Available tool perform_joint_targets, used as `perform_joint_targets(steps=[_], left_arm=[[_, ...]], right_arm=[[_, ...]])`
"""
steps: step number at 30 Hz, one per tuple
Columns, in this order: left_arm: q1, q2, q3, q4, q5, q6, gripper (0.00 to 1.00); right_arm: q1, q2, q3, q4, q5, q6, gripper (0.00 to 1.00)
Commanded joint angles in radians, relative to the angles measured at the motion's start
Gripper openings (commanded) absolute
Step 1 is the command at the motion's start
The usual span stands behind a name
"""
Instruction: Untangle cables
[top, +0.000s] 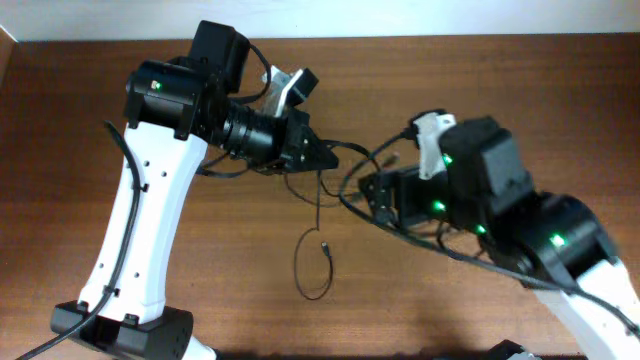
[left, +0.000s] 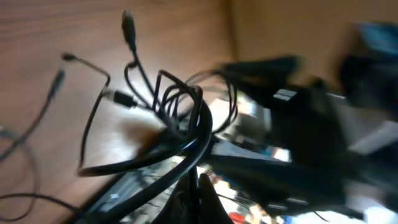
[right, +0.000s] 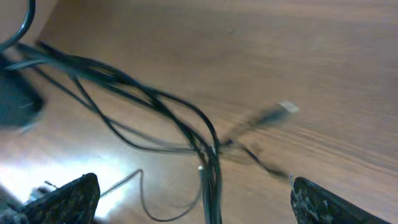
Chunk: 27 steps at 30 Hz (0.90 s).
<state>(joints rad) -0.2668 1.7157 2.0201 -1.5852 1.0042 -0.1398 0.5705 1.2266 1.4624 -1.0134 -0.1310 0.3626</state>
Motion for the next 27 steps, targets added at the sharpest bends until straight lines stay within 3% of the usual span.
perform_joint_targets(steps=[1, 5, 8, 9, 10, 16, 18, 21, 22, 24, 26, 27], left_arm=[[0.0, -0.014, 0.01, 0.001, 0.266, 0.026, 0.0], [0.0, -0.014, 0.01, 0.0, 0.322, 0.025, 0.0], [-0.002, -0.014, 0.01, -0.019, 0.348, 0.026, 0.0], [-0.002, -0.014, 0.01, -0.032, 0.364, 0.026, 0.0], [-0.005, -0.014, 0.01, -0.04, 0.37, 0.026, 0.0], [-0.007, -0.014, 0.01, -0.055, 0.369, 0.026, 0.0], [-0.007, -0.014, 0.01, -0.055, 0.369, 0.026, 0.0], [-0.007, -0.014, 0.01, -0.054, 0.356, 0.026, 0.0], [-0.007, -0.014, 0.01, -0.049, 0.327, 0.026, 0.0], [-0.007, -0.014, 0.01, -0.047, 0.234, 0.026, 0.0], [-0.007, -0.014, 0.01, -0.048, 0.042, 0.026, 0.0], [-0.007, -0.014, 0.01, -0.049, -0.155, 0.025, 0.0]], right_arm=[[0.006, 0.057, 0.005, 0.032, -0.122, -0.015, 0.98], [0.006, 0.113, 0.005, 0.076, -0.147, -0.015, 0.96], [0.006, 0.141, 0.005, 0.119, -0.137, -0.015, 0.7], [0.006, 0.148, 0.005, 0.138, -0.121, -0.014, 0.56], [0.006, 0.149, 0.005, 0.156, -0.116, -0.015, 0.52], [0.005, 0.147, 0.005, 0.279, -0.101, -0.014, 0.55], [0.005, 0.147, 0.005, 0.289, -0.076, -0.014, 0.51], [0.005, 0.147, 0.005, 0.285, -0.069, -0.014, 0.11], [0.005, 0.146, 0.005, 0.283, -0.067, -0.014, 0.04], [0.002, 0.134, 0.005, 0.281, -0.06, -0.014, 0.04], [-0.012, 0.108, 0.007, 0.268, -0.013, -0.003, 0.04], [-0.04, 0.076, 0.01, 0.243, 0.062, 0.03, 0.04]])
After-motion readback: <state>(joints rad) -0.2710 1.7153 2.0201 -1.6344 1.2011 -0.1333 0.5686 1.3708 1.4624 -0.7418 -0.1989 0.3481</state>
